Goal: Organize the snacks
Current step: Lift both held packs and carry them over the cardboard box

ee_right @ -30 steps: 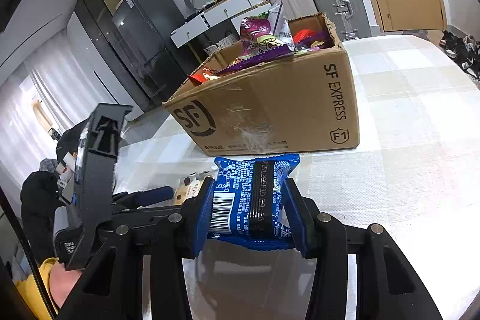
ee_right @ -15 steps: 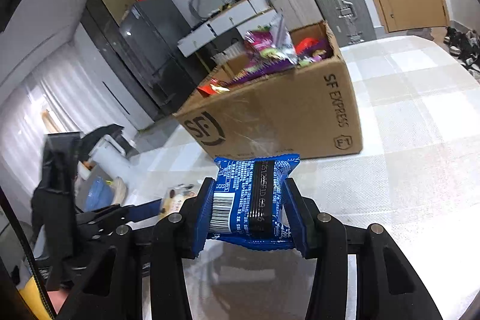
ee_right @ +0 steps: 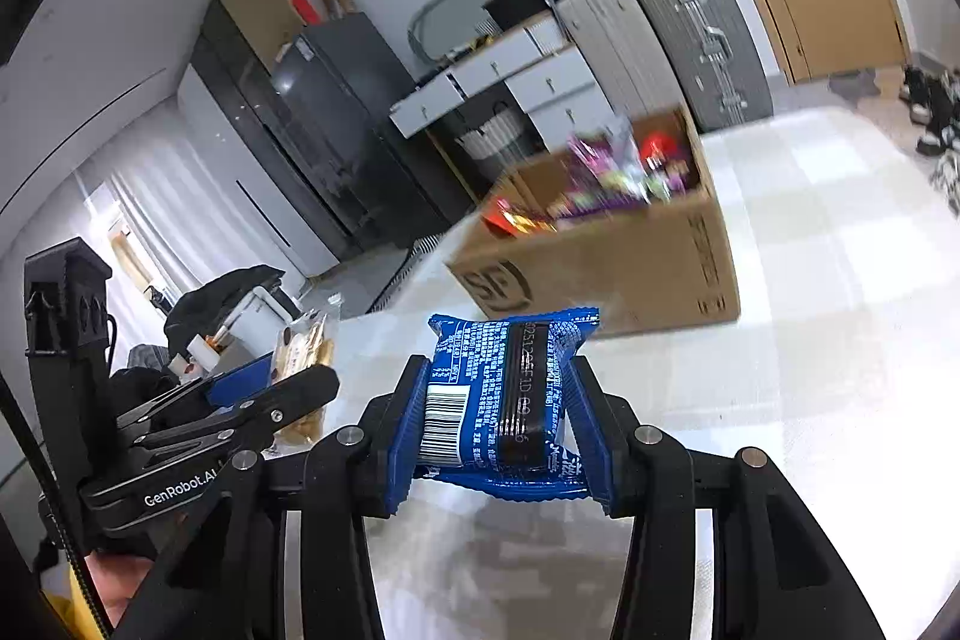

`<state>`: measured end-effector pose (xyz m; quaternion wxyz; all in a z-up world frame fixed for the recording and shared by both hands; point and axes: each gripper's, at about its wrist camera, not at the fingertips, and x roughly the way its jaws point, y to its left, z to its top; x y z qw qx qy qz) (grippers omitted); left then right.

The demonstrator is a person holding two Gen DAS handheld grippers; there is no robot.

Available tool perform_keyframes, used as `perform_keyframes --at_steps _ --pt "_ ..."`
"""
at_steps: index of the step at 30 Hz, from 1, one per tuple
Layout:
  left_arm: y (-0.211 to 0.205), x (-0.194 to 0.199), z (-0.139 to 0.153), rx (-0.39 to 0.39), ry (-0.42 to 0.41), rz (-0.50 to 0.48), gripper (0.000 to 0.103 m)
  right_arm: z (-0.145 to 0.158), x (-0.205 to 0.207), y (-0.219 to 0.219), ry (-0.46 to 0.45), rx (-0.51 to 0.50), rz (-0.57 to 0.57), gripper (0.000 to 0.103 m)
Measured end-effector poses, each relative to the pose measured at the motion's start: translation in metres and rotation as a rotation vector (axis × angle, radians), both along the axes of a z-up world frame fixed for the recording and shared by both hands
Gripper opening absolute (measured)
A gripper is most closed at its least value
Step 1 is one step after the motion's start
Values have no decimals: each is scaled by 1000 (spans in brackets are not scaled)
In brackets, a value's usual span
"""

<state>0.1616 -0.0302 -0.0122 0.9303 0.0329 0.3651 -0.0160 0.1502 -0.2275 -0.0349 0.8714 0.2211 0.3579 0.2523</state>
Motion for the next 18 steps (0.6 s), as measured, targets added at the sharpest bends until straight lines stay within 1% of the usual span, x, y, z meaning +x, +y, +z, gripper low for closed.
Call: perform_keyframes --at_steps 3,4,6,8,10,12,14,18 --pt "4 -13 29 -28 -51 -26 61 31 -8 3 -42 -18 14 46" --pt "6 -16 37 -36 -81 -28 61 43 -9 4 -58 -24 17 46" --pt "9 -20 57 -56 -108 -55 61 68 -10 6 -87 -25 33 46" --pt "16 -18 72 -115 -113 -94 61 91 -7 7 -113 -35 41 46" --pt "28 -11 88 -233 -98 -165 61 113 -2 10 -143 -63 44 46" --pt "41 -3 104 -292 -102 -181 61 135 6 12 -166 -89 49 46" --pt "50 5 118 -310 -119 -185 61 157 18 13 -185 -108 46 46" --pt "61 30 144 -325 -135 -185 61 188 42 15 -218 -157 34 46"
